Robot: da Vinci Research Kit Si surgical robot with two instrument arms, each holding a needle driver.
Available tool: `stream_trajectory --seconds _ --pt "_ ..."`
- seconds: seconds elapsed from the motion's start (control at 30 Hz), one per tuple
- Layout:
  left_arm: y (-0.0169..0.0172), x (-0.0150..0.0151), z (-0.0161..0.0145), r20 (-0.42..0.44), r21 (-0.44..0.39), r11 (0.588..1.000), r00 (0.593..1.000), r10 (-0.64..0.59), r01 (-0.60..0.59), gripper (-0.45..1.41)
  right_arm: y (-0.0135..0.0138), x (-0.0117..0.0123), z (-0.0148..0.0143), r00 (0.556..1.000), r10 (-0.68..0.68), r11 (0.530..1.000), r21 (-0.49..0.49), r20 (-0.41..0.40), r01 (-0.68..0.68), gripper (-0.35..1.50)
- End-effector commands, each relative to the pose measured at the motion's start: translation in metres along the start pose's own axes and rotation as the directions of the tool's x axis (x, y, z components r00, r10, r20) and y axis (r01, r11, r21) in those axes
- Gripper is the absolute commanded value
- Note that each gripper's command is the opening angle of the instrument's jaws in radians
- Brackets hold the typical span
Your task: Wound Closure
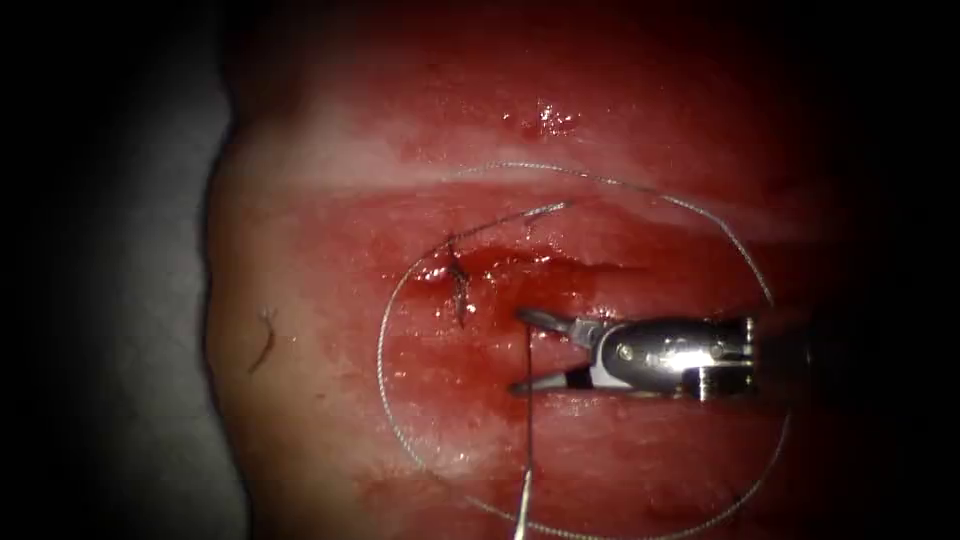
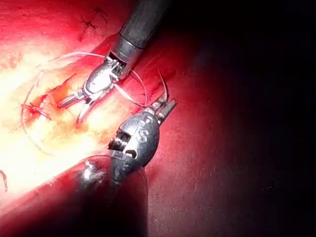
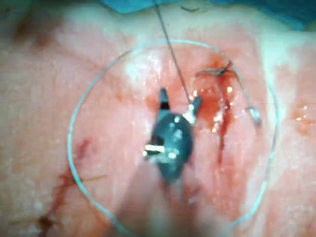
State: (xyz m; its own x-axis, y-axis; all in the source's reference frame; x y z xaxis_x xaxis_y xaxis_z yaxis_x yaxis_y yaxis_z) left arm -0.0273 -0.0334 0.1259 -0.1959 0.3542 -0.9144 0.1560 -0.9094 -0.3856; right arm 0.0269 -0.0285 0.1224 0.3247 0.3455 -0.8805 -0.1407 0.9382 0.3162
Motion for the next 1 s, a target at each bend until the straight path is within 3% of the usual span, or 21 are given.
stream_trajectory --seconds 0.03,0.2,0.43,0.47,0.57,0.63,0.87,1.0 --pt "0.0007 -0.0007 0.0006 -0.001 -0.003 1.000 1.000 -0.006 0.006 -0.45 -0.0012 -0.0013 0.0009 1.000 0.014 1.000 0.005 0.001 -0.014 0.89" --pt "0.0009 -0.0001 0.0005 -0.002 -0.002 1.000 1.000 -0.010 0.010 -0.45 -0.0012 -0.0025 0.0013 0.999 0.044 0.999 0.003 0.002 -0.044 0.76" --pt "0.0008 -0.0003 0.0006 -0.002 -0.002 1.000 1.000 -0.009 0.009 -0.45 -0.0009 -0.0014 0.0008 0.998 0.063 0.998 -0.001 -0.012 -0.063 0.61" --pt "0.0008 -0.0003 0.0006 -0.002 -0.002 1.000 1.000 -0.009 0.009 -0.45 -0.0010 -0.0012 0.0008 0.998 0.065 0.998 -0.002 -0.015 -0.065 0.52" --pt "0.0008 -0.0004 0.0005 -0.002 -0.002 1.000 1.000 -0.009 0.009 -0.45 -0.0016 -0.0010 0.0006 0.988 0.157 0.987 -0.038 -0.012 -0.157 -0.35" --pt "0.0007 -0.0004 0.0004 0.000 0.000 1.000 1.000 -0.009 0.009 -0.45 -0.0021 -0.0010 0.0004 0.978 0.209 0.975 -0.081 -0.006 -0.209 -0.35" --pt "0.0003 -0.0006 -0.0003 0.005 0.005 1.000 1.000 -0.010 0.010 -0.45 -0.0029 0.0001 0.0000 0.972 0.234 0.971 -0.057 0.010 -0.233 -0.35" --pt "-0.0012 -0.0018 -0.0016 0.028 0.050 0.999 1.000 -0.012 0.011 -0.45 -0.0052 0.0013 -0.0012 0.971 0.238 0.971 -0.034 0.018 -0.237 -0.35"
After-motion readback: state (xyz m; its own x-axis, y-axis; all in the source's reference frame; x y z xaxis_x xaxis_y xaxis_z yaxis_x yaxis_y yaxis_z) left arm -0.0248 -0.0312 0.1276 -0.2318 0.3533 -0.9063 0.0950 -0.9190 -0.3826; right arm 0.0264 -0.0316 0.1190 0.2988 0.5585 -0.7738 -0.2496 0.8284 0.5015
